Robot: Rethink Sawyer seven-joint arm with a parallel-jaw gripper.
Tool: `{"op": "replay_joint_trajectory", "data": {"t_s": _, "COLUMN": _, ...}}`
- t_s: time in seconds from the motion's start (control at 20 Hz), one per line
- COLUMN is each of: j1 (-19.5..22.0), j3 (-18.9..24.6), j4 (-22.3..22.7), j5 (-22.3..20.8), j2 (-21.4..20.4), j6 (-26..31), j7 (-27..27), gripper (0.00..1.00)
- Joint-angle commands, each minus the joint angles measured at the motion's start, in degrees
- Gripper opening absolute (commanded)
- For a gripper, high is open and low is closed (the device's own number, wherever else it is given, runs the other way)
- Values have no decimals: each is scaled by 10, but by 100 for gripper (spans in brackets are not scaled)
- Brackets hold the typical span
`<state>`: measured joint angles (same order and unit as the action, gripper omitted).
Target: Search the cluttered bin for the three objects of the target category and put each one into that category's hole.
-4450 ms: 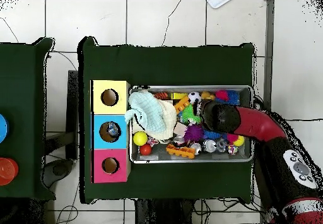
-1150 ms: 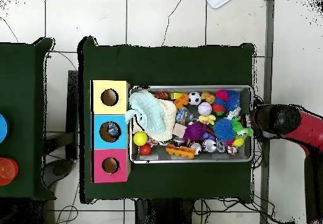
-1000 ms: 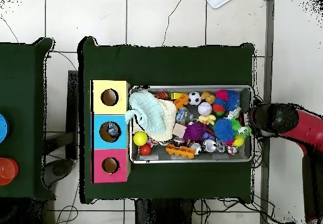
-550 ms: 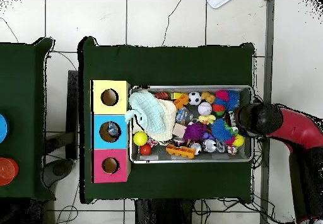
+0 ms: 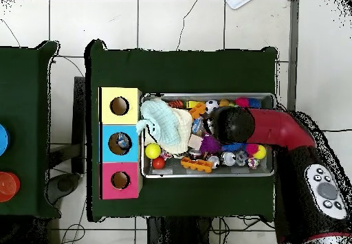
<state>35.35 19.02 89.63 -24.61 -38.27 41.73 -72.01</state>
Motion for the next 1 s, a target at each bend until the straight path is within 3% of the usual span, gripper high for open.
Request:
{"op": "replay_joint_trajectory", "data": {"t_s": 0.05, "j1": -17, "j3": -40, "j4": 69, "j5": -10, "j2": 56, "j6": -141, "j7": -159, "gripper": 100}}
{"op": "replay_joint_trajectory", "data": {"t_s": 0.4, "j1": -26, "j3": -62, "j4": 5, "j5": -22, "j2": 138, "j6": -203, "j7": -113, "gripper": 100}}
{"op": "replay_joint_trajectory", "data": {"t_s": 0.75, "j1": -78, "j3": -129, "j4": -36, "j5": -7, "j2": 156, "j6": -140, "j7": -112, "gripper": 100}}
{"op": "replay_joint_trajectory", "data": {"t_s": 1.0, "j1": -90, "j3": -136, "j4": -52, "j5": 24, "j2": 177, "j6": -87, "j7": -105, "gripper": 100}}
